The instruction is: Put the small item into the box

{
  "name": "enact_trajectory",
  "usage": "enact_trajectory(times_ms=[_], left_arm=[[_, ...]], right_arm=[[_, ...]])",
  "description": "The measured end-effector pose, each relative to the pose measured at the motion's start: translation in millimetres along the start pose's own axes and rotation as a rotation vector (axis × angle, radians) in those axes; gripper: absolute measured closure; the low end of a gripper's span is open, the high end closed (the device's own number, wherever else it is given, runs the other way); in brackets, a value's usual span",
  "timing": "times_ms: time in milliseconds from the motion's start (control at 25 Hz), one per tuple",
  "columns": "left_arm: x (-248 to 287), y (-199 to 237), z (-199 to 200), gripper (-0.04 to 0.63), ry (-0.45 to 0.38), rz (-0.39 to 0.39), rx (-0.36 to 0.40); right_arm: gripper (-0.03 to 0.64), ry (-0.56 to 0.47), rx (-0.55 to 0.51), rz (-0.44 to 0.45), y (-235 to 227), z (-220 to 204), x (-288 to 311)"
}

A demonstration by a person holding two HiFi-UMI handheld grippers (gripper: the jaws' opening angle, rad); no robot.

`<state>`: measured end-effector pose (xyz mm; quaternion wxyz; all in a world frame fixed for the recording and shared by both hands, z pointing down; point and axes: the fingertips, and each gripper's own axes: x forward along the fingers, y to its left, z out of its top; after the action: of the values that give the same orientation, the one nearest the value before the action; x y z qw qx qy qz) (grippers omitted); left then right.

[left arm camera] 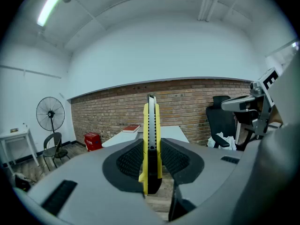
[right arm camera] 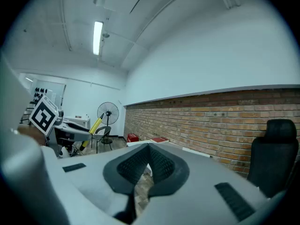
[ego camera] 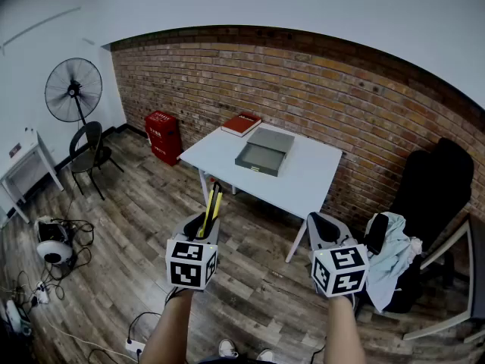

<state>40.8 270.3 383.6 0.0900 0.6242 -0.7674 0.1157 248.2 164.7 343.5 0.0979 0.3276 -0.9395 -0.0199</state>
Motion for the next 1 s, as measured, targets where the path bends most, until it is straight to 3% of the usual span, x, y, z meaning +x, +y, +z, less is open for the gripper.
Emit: enact_trajectory(times_ms=[1000], left_arm=[[38, 82, -4, 0.465, -0.004, -0.083, 0.015]], right_arm=[[0.597, 0.008, 0.039, -0.066, 44, 10, 63]])
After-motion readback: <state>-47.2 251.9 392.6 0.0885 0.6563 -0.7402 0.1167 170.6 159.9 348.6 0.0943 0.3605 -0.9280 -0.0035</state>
